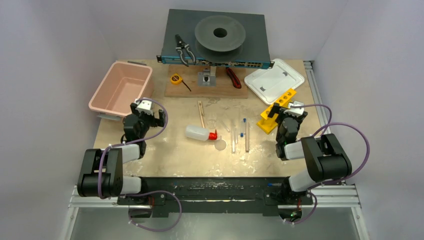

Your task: Organize the chemistry lab equipment

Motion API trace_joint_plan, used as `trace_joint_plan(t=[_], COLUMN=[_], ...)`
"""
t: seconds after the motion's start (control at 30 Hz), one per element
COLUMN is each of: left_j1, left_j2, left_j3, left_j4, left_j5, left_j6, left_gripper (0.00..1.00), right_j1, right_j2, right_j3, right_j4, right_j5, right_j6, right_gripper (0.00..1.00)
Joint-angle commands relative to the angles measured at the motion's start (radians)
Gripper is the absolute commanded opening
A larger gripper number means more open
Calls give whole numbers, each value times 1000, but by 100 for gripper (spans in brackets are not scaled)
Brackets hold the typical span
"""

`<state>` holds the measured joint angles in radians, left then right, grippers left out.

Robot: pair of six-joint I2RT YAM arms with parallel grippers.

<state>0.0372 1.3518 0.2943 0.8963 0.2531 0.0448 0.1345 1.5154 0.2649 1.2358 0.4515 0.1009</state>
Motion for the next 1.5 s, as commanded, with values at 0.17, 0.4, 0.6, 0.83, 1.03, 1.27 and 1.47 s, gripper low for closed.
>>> trace_joint_plan(t=[0.17,0.4,0.6,0.83,1.03,1.27,1.47], left_j1=[5,7,7,8,9,9,8], left_j2=[-2,-81,-209,-303,-369,-384,-416], left_j3=[3,58,233,393,454,532,539], left_j4=[49,-102,-597,-1012,-1151,-1288,-1345], left_j5=[0,-23,48,133,181,197,223], left_j6=[-3,-17,8,17,-16,-34,-36], left_gripper=[100,100,100,100,100,100,100], right_j1=[0,10,7,-3,-4,-3,-3], right_j2=[-14,-233,-393,-312,-162,-43,-11], right_j3=[25,64,340,639,782,823,827], right_j4=[53,-214,-851,-1259,-1455,-1492,-1575], right_j5=[1,90,60,74,77,46,120], right_j6=[-11,37,337,348,375,347,406], right_gripper=[99,99,99,85,56,44,36])
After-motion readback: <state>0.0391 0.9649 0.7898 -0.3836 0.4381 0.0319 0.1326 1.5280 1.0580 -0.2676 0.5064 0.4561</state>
